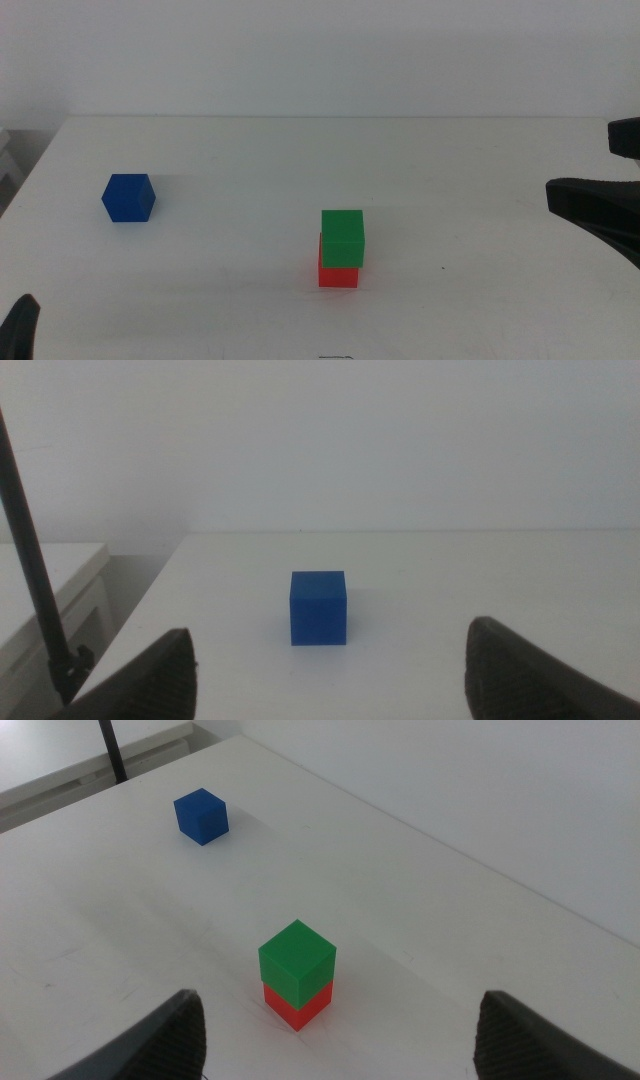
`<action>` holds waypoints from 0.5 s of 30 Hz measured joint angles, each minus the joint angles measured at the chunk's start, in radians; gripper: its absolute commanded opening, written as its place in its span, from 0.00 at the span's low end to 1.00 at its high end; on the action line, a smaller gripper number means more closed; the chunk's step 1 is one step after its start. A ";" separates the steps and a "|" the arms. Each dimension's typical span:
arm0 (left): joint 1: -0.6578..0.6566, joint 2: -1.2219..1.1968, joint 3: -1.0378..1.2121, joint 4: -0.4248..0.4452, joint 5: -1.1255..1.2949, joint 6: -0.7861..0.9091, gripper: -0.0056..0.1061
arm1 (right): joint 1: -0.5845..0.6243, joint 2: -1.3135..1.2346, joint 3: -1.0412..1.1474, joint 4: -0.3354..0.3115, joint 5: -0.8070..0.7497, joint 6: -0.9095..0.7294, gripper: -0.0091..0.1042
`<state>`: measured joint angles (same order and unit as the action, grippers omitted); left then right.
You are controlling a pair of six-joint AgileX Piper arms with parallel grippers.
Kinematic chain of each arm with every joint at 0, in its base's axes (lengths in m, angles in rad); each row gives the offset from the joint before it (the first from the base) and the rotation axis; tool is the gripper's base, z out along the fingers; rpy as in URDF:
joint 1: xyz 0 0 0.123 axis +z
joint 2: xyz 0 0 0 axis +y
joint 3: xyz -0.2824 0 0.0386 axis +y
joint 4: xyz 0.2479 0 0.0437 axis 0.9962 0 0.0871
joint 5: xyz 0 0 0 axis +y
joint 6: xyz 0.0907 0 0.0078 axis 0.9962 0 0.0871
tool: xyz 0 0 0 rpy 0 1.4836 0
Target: Stack red cubes first, then green, then blue cubes in a specific spot.
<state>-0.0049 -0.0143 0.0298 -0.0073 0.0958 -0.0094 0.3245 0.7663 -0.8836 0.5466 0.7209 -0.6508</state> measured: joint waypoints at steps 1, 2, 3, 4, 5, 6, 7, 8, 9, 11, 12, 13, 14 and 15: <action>0.000 0.000 0.000 -0.004 -0.001 -0.001 0.85 | 0.000 0.000 0.000 0.000 0.000 0.000 0.81; 0.000 0.000 0.000 -0.011 -0.002 -0.002 0.85 | 0.000 0.000 0.000 0.000 0.000 0.000 0.81; 0.000 0.002 -0.009 -0.019 0.005 -0.003 0.85 | 0.000 0.000 0.000 0.000 0.000 0.000 0.81; 0.001 0.013 -0.025 -0.026 0.018 -0.004 0.85 | 0.000 0.000 0.000 0.000 0.000 0.000 0.81; 0.002 0.041 -0.059 -0.029 0.039 -0.005 0.85 | 0.000 0.000 0.000 0.000 0.000 0.000 0.81; 0.004 0.084 -0.106 -0.031 0.070 -0.005 0.85 | 0.000 0.000 0.000 0.000 0.000 0.000 0.81; 0.006 0.125 -0.153 -0.032 0.112 -0.005 0.85 | 0.000 0.000 0.000 0.000 0.000 0.000 0.81; 0.008 0.184 -0.222 -0.032 0.167 -0.005 0.85 | 0.000 0.000 0.000 0.000 0.000 0.000 0.81; 0.009 0.247 -0.300 -0.032 0.237 -0.005 0.85 | 0.000 0.000 0.000 0.000 0.000 0.000 0.81; 0.009 0.378 -0.470 -0.028 0.383 -0.004 0.85 | 0.000 0.000 0.000 0.000 0.000 0.000 0.81; 0.009 0.443 -0.555 -0.023 0.470 -0.004 0.85 | 0.000 0.000 0.000 0.000 0.000 0.000 0.81; 0.009 0.506 -0.638 -0.019 0.557 -0.004 0.85 | 0.000 0.000 0.000 0.000 0.000 0.000 0.81; 0.009 0.555 -0.700 -0.016 0.625 -0.004 0.85 | 0.000 0.000 0.000 0.000 0.000 0.000 0.81; 0.009 0.615 -0.773 -0.014 0.705 -0.003 0.85 | 0.000 0.000 0.000 0.000 0.000 0.000 0.81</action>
<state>0.0039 0.6006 -0.7433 -0.0216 0.8009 -0.0125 0.3245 0.7663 -0.8836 0.5466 0.7209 -0.6508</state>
